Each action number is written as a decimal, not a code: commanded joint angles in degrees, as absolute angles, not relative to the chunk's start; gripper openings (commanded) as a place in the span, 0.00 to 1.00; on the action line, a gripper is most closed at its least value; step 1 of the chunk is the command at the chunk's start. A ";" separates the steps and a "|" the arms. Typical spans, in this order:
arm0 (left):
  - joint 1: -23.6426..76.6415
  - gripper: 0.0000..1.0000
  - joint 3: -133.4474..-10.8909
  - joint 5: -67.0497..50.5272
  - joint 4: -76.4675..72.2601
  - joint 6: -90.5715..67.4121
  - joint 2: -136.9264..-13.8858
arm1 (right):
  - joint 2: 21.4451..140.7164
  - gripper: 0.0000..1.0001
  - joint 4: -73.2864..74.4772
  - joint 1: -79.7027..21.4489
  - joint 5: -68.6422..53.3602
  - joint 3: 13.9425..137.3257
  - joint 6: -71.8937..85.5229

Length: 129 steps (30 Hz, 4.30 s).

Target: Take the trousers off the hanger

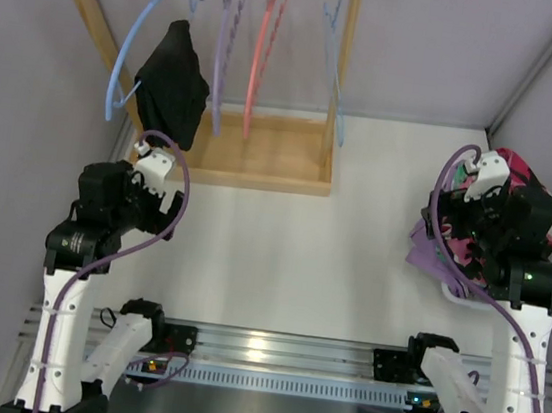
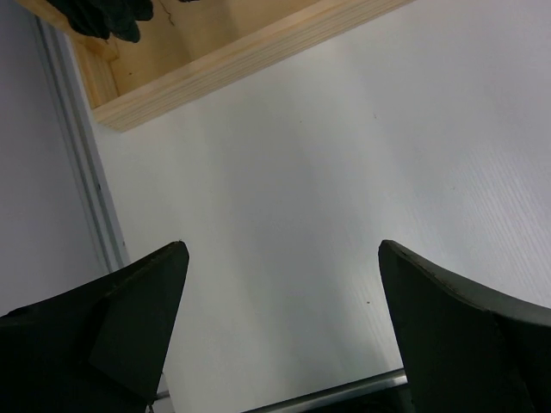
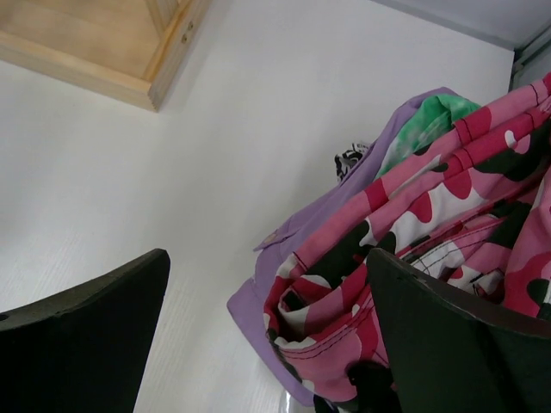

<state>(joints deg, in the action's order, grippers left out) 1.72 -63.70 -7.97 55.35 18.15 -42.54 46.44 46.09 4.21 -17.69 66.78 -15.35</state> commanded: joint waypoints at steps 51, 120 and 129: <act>-14.68 0.79 -118.93 -27.18 39.84 -19.25 -82.62 | 51.07 1.00 45.70 3.60 -20.13 66.53 -15.73; -14.68 0.41 -92.90 -45.09 -18.19 -90.35 -89.30 | 52.12 0.99 45.53 3.60 -22.24 65.30 -15.29; -12.84 0.45 -92.55 -43.07 -18.19 -87.98 -88.68 | 53.00 0.99 45.35 3.60 -22.32 65.65 -15.12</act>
